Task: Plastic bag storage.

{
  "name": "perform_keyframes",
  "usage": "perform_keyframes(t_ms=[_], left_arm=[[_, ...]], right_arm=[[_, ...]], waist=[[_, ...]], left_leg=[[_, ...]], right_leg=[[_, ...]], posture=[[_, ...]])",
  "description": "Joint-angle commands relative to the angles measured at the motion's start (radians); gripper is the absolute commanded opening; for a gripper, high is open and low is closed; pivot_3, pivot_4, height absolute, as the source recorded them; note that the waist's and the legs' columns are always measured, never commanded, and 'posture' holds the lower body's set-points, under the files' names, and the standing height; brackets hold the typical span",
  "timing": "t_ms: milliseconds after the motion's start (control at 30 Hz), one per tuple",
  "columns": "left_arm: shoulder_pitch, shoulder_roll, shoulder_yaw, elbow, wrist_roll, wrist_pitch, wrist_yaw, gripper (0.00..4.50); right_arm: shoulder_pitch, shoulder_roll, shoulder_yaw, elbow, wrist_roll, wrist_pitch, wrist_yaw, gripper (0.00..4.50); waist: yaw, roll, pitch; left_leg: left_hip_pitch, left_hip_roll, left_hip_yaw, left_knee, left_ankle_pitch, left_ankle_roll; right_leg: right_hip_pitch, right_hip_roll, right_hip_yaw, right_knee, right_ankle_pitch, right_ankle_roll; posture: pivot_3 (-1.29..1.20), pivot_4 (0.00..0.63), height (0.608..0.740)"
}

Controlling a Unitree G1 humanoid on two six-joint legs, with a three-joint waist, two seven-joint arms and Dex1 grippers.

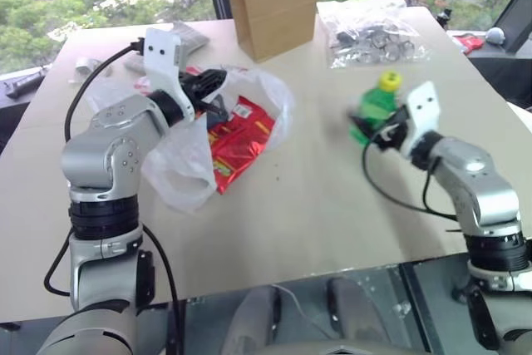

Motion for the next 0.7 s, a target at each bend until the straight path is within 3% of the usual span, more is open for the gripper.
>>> perform_keyframes(t_ms=[33,133,267,433,633,700], left_arm=[[-0.031,0.008,0.019,-0.01,-0.009,-0.016,-0.008,0.0],[-0.043,0.01,0.028,-0.011,-0.022,-0.016,-0.02,0.0],[-0.049,0.012,0.057,-0.034,-0.057,0.012,-0.01,0.0],[-0.041,0.002,0.101,-0.095,-0.099,0.056,0.032,0.0],[-0.034,-0.009,0.14,-0.166,-0.157,0.111,0.078,0.0],[-0.021,-0.012,0.141,-0.185,-0.168,0.119,0.086,0.0]], right_arm=[[-0.115,0.176,0.025,-0.036,0.105,0.112,-0.094,3.06],[-0.236,0.367,0.065,0.14,0.119,0.147,-0.139,3.06],[-0.371,0.582,-0.024,0.467,0.146,0.09,-0.194,3.06],[-0.517,0.741,-0.031,0.823,0.165,-0.031,-0.178,3.06],[-0.63,0.824,0.007,1.109,0.147,-0.132,-0.112,3.06],[-0.682,0.847,0.031,1.184,0.131,-0.159,-0.059,3.87]], waist=[[0.007,0.0,0.0],[0.008,0.0,0.0],[0.019,-0.001,0.0],[0.024,-0.002,-0.001],[-0.01,-0.002,-0.001],[-0.017,-0.002,-0.001]], left_leg=[[0.0,0.0,0.0,0.001,0.0,0.0],[0.001,-0.001,0.0,0.002,0.0,-0.001],[0.0,-0.001,-0.001,0.002,0.002,-0.002],[-0.005,-0.004,-0.004,0.002,0.002,-0.002],[-0.004,-0.001,-0.003,0.0,0.002,-0.003],[-0.004,-0.001,-0.002,0.0,0.002,-0.004]], right_leg=[[0.0,0.0,0.0,0.001,0.0,0.0],[0.0,0.0,0.0,0.003,0.002,-0.002],[-0.003,0.0,0.0,0.006,0.002,-0.002],[-0.003,-0.002,-0.003,0.0,0.002,-0.002],[-0.005,0.001,-0.002,0.0,0.002,-0.002],[-0.005,0.001,-0.001,0.001,0.002,-0.002]], posture=[[0.0,0.15,0.74],[0.0,0.15,0.74],[0.0,0.15,0.74],[0.0,0.15,0.74],[0.0,0.15,0.74],[0.0,0.15,0.74]])
